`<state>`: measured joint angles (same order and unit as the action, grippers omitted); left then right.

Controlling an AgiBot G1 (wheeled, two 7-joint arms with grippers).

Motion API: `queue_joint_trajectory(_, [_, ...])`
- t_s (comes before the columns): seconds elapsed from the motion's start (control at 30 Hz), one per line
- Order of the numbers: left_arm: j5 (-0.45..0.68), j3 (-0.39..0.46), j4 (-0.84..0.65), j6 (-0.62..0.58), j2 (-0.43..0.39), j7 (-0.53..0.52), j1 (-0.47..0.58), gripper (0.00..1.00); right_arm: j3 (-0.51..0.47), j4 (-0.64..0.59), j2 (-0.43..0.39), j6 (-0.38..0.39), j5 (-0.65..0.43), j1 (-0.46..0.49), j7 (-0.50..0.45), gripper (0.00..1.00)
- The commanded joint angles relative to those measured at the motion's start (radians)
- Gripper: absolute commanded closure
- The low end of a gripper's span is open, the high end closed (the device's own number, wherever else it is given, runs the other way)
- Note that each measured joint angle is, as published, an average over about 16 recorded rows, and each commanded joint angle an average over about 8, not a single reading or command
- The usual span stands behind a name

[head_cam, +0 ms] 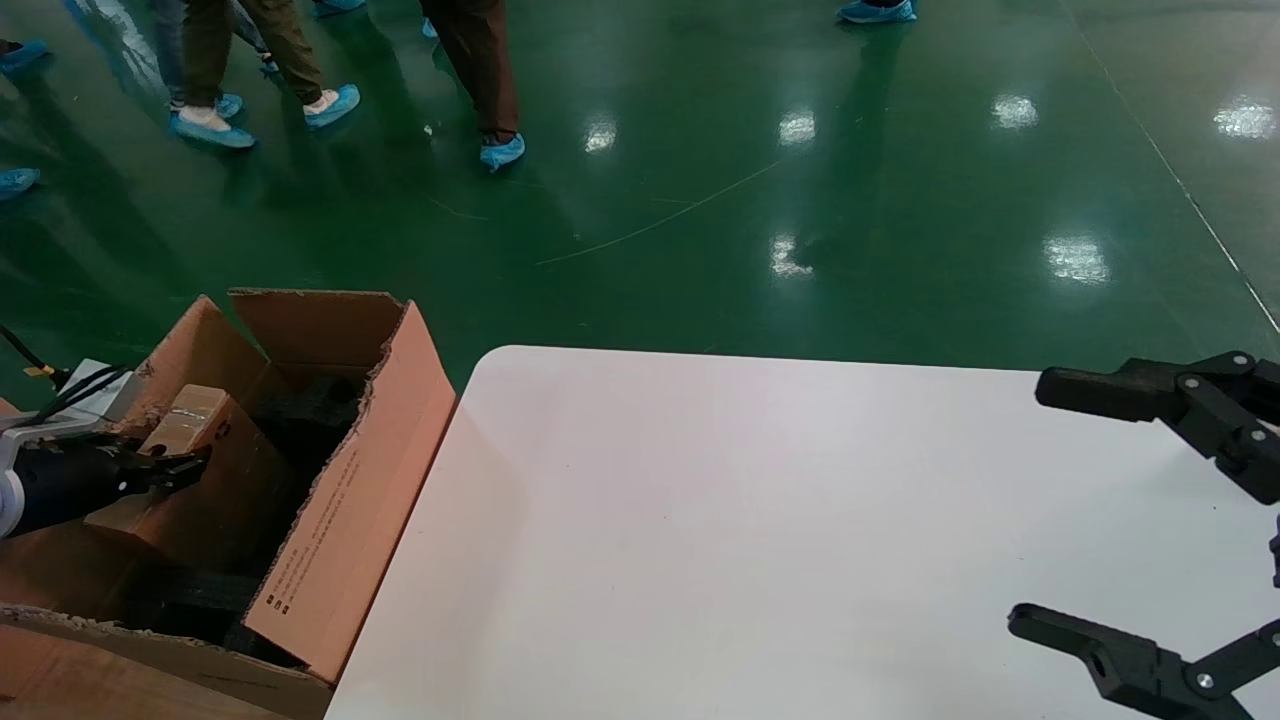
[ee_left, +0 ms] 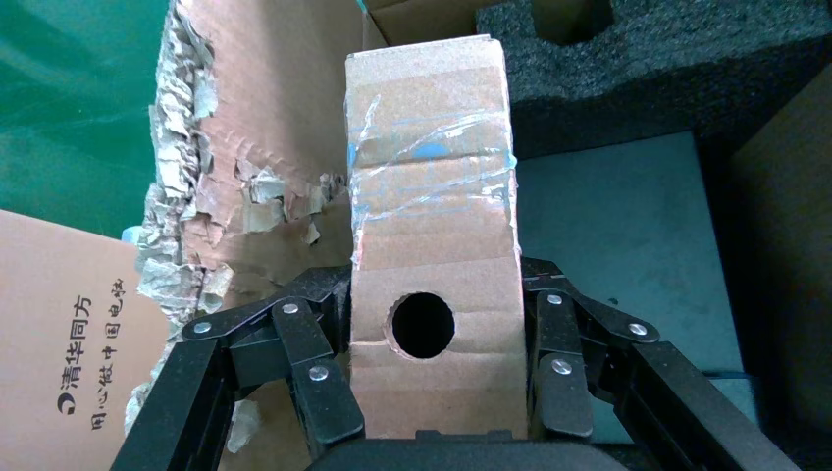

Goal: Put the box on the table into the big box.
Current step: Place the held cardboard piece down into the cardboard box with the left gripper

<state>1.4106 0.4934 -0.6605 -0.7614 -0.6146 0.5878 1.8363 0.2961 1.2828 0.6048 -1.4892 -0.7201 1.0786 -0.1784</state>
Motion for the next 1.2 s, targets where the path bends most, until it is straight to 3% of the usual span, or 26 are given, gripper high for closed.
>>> queue_joint_trajectory(0.03, [-0.002,-0.008,0.015,0.003,-0.002,-0.010,-0.023,1.00,0.000,0.000,0.000,0.000,0.000,0.000,0.000,0.00])
queue_joint_trajectory(0.2, [0.002,-0.015,0.058,0.008,-0.003,-0.045,-0.061,1.00,0.000,0.000,0.000,0.000,0.000,0.000,0.000,0.00])
queue_joint_trajectory(0.23, [0.003,-0.016,0.067,0.008,-0.003,-0.052,-0.067,0.94,0.000,0.000,0.000,0.000,0.000,0.000,0.000,0.00])
queue_joint_trajectory(0.47, [0.013,-0.021,0.123,-0.003,0.002,-0.101,-0.100,0.07,0.001,0.000,0.000,0.000,0.001,0.000,0.000,0.00])
queue_joint_trajectory(0.5, [0.015,-0.021,0.130,-0.005,0.003,-0.107,-0.104,0.00,0.001,0.000,0.000,0.000,0.001,0.000,0.000,0.00])
queue_joint_trajectory(1.2, [0.050,-0.001,0.241,-0.016,0.023,-0.214,-0.124,0.00,0.002,0.000,-0.001,0.001,0.001,0.000,0.001,0.00])
